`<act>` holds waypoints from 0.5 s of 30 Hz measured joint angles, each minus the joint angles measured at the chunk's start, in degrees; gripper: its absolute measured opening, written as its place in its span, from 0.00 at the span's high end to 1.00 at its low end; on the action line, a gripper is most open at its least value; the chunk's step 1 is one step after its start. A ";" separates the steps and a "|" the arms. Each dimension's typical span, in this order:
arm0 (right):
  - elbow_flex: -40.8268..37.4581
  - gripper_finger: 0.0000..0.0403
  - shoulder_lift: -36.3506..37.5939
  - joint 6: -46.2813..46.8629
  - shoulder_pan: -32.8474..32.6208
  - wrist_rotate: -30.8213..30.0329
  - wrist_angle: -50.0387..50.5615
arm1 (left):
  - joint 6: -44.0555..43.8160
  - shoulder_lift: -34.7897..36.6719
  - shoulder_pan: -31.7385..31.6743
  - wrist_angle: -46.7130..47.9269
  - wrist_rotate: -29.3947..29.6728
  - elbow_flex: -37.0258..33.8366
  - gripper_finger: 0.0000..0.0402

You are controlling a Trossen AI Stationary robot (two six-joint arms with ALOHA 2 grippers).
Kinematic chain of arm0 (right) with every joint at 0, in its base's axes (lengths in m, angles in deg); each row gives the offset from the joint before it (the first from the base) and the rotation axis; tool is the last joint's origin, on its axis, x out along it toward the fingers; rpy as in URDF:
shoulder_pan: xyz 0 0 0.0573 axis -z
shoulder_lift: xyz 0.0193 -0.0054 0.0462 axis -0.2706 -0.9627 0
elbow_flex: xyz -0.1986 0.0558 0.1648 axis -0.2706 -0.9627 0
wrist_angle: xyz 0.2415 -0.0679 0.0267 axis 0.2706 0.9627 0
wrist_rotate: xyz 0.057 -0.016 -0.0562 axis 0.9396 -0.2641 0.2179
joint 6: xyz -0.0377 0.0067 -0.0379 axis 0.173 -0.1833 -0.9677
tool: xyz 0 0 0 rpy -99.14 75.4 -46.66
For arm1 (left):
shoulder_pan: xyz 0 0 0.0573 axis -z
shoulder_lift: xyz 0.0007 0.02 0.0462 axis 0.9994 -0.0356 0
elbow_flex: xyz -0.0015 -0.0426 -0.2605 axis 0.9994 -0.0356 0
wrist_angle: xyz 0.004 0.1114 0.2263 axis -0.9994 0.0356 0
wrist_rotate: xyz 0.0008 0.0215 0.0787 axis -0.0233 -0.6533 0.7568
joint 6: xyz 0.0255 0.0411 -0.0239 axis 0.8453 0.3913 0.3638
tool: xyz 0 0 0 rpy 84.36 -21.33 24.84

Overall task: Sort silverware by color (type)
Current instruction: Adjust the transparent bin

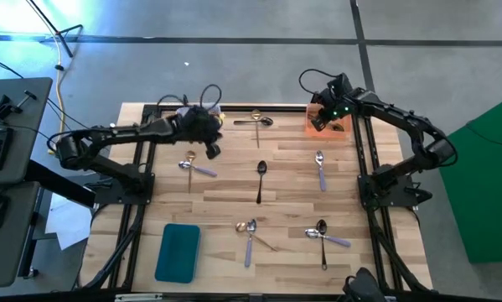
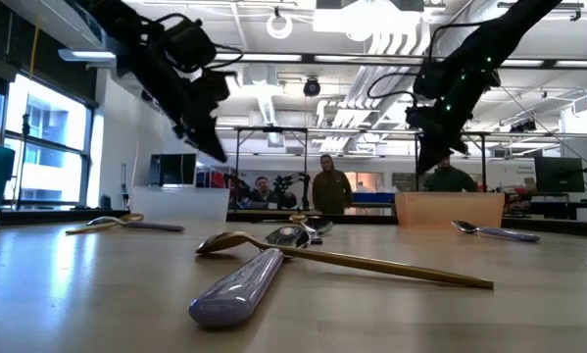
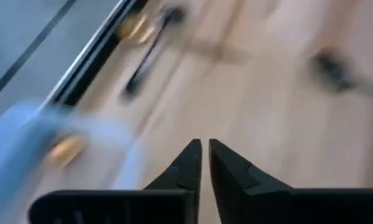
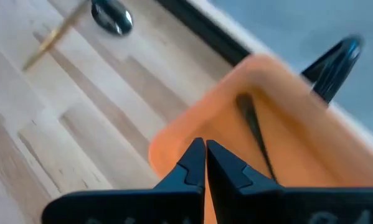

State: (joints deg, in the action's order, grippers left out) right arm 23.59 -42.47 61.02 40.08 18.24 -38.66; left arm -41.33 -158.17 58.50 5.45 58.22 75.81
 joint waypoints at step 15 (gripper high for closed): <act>0.00 1.00 5.77 -1.10 -3.36 -1.37 -5.07 | -6.47 0.01 -12.05 22.65 2.12 -0.92 1.00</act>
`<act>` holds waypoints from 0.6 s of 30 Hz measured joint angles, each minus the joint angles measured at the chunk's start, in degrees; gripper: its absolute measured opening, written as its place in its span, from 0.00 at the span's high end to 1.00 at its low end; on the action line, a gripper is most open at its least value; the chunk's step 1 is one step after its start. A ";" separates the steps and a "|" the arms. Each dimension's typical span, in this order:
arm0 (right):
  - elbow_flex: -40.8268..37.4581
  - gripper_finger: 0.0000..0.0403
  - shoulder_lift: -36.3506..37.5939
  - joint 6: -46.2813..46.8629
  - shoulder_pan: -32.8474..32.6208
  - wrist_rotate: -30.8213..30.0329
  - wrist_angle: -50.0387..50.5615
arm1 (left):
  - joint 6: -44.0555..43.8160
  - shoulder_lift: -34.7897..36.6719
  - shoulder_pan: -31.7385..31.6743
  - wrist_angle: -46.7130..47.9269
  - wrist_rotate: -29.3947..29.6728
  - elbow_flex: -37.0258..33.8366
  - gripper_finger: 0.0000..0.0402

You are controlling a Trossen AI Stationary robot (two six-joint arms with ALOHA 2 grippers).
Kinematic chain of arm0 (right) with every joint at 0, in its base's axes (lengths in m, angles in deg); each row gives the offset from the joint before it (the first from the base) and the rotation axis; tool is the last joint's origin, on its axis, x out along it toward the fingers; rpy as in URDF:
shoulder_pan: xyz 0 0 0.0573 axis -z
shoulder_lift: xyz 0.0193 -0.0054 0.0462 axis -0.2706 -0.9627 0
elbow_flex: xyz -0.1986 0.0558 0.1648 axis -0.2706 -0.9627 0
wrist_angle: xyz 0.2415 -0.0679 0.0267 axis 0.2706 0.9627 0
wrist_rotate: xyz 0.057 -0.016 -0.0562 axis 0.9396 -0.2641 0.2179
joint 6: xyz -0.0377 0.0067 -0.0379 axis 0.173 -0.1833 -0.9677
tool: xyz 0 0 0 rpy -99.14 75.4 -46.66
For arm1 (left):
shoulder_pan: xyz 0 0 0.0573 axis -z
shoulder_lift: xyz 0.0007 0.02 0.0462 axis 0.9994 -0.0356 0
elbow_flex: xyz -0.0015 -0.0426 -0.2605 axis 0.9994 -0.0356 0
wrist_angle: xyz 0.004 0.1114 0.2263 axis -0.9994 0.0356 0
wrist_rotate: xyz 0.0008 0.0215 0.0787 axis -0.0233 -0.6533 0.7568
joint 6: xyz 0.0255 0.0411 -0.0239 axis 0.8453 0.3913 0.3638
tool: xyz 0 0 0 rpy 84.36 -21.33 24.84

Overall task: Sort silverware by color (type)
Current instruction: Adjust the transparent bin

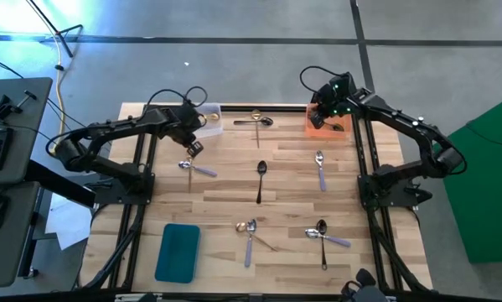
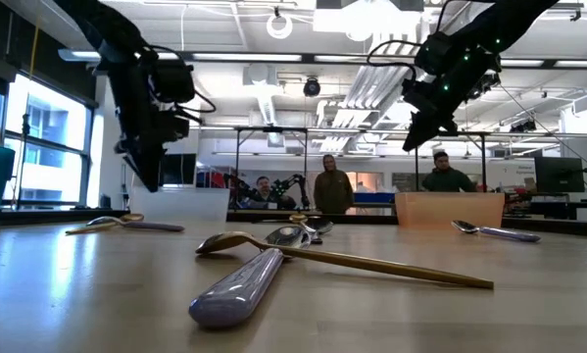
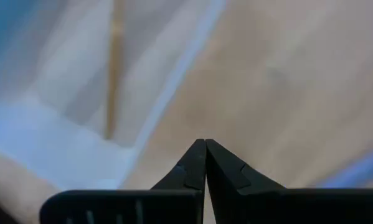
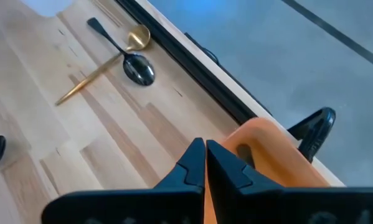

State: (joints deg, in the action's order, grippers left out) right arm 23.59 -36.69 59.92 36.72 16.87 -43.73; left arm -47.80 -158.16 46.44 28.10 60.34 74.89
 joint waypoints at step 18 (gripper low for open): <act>0.18 1.00 0.42 -0.48 -2.35 -6.67 0.58 | 4.80 0.19 -6.43 -4.93 5.19 -0.28 1.00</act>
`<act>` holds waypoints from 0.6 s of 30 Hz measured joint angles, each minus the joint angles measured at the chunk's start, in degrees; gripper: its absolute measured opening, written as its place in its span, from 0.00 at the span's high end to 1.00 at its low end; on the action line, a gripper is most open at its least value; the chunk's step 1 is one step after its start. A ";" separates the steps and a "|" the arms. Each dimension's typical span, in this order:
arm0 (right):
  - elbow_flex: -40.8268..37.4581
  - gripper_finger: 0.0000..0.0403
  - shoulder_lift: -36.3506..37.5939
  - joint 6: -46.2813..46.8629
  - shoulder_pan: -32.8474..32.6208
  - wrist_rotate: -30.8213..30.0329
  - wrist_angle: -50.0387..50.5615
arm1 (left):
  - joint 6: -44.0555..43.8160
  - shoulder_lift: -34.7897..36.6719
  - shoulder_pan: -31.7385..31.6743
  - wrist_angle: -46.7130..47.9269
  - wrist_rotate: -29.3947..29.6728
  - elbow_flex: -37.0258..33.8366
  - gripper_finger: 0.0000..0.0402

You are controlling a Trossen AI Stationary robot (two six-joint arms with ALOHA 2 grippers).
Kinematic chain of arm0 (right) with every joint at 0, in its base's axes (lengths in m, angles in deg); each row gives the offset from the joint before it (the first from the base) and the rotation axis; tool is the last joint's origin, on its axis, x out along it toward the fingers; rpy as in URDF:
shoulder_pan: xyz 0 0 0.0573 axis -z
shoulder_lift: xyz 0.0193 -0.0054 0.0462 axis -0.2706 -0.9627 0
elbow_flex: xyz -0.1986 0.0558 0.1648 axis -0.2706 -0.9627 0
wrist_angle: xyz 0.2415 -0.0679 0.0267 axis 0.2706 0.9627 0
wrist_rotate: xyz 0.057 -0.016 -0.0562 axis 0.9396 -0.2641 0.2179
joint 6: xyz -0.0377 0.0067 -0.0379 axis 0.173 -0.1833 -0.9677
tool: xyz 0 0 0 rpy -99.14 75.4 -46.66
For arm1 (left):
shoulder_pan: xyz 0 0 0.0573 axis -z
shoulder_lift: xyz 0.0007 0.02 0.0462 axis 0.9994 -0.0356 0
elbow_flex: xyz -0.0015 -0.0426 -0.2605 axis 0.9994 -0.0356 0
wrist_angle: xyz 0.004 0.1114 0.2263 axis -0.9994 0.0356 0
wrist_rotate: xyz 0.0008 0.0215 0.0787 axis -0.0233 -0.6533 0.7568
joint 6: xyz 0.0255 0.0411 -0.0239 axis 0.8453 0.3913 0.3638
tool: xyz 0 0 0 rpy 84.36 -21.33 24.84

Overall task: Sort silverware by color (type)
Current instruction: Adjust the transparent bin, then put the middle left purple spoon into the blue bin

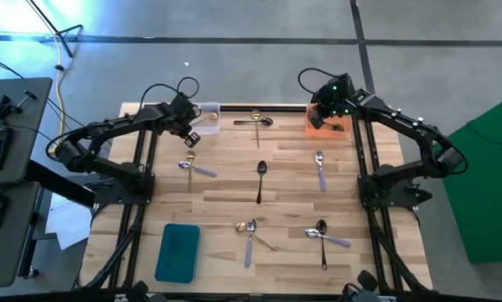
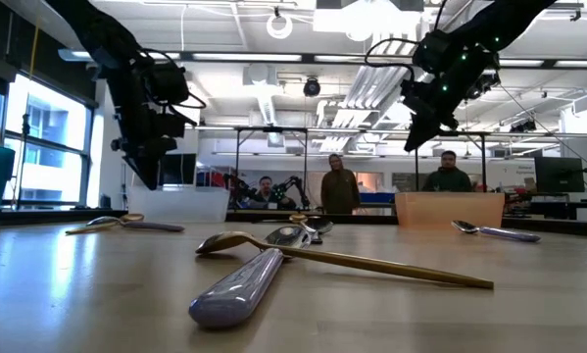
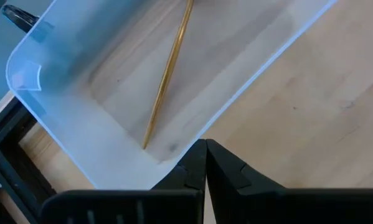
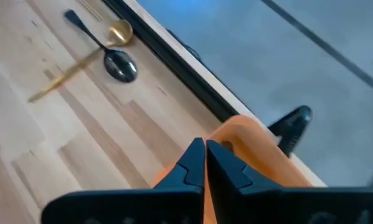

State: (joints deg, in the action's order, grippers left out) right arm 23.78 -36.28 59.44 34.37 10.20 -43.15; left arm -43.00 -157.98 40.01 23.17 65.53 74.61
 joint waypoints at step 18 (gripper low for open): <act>-8.67 1.00 9.76 12.19 -26.41 -12.08 -4.97 | 0.27 14.08 16.70 0.84 -0.86 -0.02 1.00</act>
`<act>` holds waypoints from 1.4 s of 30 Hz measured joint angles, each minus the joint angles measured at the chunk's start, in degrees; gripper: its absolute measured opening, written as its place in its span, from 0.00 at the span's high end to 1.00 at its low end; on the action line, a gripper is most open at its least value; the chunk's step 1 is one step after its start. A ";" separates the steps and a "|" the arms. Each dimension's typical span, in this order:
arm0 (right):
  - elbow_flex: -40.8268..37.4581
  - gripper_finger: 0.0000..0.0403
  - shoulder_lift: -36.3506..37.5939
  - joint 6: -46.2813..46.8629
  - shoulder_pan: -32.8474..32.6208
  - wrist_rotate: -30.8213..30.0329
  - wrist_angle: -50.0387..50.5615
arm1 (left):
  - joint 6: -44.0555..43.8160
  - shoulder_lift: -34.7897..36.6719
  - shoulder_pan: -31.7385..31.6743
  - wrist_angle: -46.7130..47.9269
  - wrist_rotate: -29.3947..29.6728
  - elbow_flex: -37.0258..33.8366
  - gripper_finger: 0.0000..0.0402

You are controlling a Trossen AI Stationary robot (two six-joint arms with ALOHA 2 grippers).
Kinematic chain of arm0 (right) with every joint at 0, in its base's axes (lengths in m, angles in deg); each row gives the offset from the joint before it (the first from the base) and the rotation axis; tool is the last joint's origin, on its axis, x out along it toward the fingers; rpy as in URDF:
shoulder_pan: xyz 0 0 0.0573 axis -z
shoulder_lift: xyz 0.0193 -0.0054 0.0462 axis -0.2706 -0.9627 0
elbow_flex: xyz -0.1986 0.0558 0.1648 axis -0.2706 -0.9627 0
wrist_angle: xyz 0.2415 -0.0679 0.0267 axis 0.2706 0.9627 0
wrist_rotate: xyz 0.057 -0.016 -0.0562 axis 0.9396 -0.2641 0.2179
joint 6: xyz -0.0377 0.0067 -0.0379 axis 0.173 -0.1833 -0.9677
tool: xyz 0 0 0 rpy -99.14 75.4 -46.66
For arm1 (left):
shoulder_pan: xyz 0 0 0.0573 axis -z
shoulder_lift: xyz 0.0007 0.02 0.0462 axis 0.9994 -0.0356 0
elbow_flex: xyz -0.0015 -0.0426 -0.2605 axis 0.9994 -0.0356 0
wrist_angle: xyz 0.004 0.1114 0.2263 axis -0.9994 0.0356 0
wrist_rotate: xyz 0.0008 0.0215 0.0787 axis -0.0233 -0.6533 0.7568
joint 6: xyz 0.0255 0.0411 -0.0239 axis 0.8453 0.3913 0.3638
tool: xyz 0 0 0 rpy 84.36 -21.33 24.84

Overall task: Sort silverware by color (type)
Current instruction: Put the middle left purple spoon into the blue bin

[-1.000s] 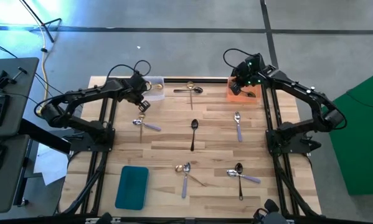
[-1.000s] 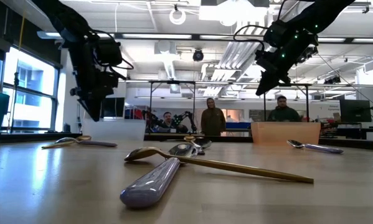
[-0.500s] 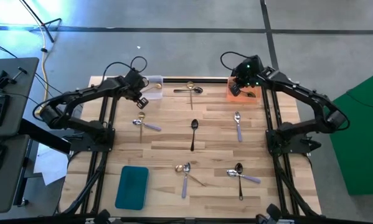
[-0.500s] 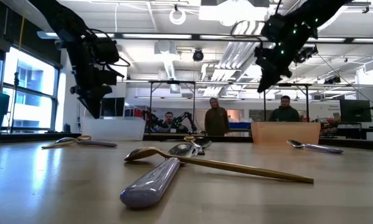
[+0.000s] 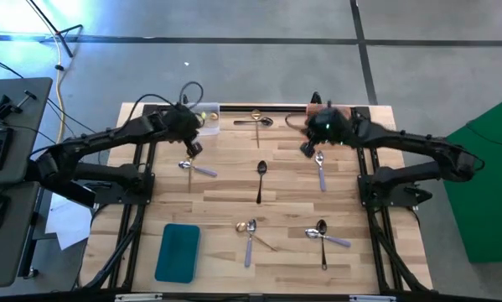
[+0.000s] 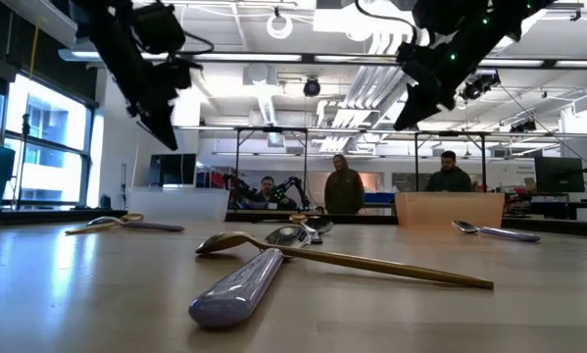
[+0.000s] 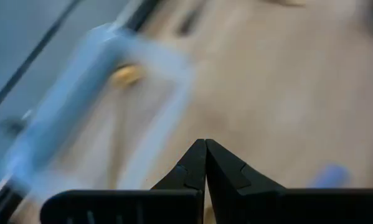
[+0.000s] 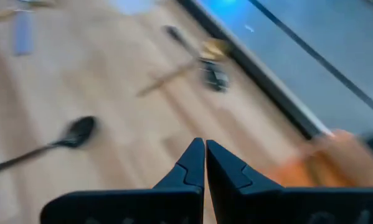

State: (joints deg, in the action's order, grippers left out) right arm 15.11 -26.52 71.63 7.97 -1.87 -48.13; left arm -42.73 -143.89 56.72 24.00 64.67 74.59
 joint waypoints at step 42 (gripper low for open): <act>-17.88 1.00 -0.06 -5.65 -15.55 0.03 -33.75 | 19.28 -29.51 17.26 4.46 1.52 2.48 0.98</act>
State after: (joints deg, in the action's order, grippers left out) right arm -2.77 -26.58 65.98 -7.58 -1.84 -81.88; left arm -23.45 -173.41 73.98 28.46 66.18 77.07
